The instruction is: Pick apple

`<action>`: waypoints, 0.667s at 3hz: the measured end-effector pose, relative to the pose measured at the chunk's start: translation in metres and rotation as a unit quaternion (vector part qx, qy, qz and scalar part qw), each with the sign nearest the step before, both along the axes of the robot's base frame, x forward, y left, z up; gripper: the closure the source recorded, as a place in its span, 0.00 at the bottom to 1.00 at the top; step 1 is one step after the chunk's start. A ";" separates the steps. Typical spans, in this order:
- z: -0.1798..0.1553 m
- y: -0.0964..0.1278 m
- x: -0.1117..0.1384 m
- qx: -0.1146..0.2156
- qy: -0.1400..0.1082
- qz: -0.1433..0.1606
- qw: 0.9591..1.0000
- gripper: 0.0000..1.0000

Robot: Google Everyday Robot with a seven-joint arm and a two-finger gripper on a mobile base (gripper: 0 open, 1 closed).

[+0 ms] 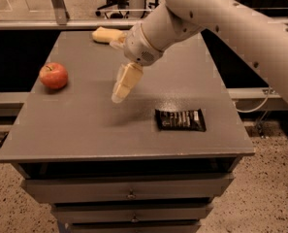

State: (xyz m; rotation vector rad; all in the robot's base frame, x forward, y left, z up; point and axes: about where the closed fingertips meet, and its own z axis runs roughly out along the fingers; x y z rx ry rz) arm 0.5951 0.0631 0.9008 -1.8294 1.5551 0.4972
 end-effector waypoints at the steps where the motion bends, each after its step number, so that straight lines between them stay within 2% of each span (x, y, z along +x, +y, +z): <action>1: -0.007 0.019 0.035 0.020 -0.008 -0.003 1.000 0.00; 2: -0.015 0.052 0.062 0.049 0.000 -0.004 0.999 0.00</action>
Offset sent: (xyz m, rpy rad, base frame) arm 0.0992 0.0914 -0.0238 0.1760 0.0232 -0.0209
